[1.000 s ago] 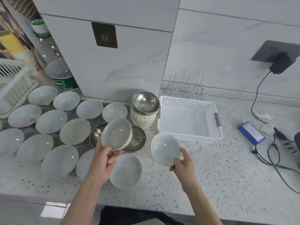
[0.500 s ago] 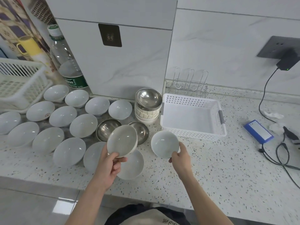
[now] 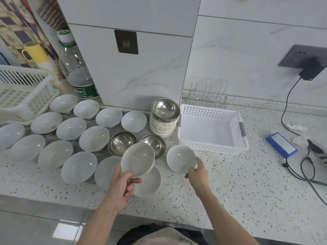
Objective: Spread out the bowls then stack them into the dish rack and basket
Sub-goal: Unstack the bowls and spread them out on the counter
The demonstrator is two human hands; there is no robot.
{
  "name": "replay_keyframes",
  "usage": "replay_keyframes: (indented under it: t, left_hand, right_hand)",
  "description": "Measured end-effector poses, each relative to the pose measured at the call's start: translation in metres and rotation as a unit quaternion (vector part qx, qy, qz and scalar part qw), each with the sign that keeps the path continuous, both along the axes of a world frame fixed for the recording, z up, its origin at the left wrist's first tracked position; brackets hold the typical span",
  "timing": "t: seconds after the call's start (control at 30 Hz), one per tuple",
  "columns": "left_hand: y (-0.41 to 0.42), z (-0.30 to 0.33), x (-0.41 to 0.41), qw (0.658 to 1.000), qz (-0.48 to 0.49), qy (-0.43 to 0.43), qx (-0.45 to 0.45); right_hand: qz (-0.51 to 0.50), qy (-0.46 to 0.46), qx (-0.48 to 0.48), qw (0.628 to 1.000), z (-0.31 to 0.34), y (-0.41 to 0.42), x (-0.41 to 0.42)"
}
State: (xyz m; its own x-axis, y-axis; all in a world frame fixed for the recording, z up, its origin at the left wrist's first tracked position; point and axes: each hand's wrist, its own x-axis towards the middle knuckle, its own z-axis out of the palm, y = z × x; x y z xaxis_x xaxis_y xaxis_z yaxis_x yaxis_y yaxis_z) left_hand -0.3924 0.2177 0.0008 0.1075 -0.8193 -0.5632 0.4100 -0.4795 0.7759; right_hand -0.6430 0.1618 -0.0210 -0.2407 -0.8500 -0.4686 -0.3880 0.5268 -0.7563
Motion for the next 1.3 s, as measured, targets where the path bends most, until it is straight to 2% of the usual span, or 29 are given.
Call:
replay_keyframes:
  t: [0.47, 0.93, 1.1, 1.3]
  left_hand:
    - [0.008, 0.003, 0.008, 1.0, 0.004, -0.012, 0.012]
    - [0.014, 0.005, 0.001, 0.993, -0.084, -0.081, 0.004]
    - [0.016, 0.014, -0.017, 0.978, -0.167, -0.123, -0.022]
    - [0.016, 0.013, -0.051, 0.955, -0.26, -0.142, -0.02]
  right_hand:
    - [-0.019, -0.021, -0.01, 1.0, -0.005, -0.005, 0.013]
    - [-0.1, -0.101, 0.021, 0.99, -0.01, 0.002, 0.013]
    - [-0.071, -0.066, -0.016, 0.995, 0.004, 0.026, 0.003]
    - [0.021, -0.193, -0.062, 0.979, 0.025, 0.058, -0.014]
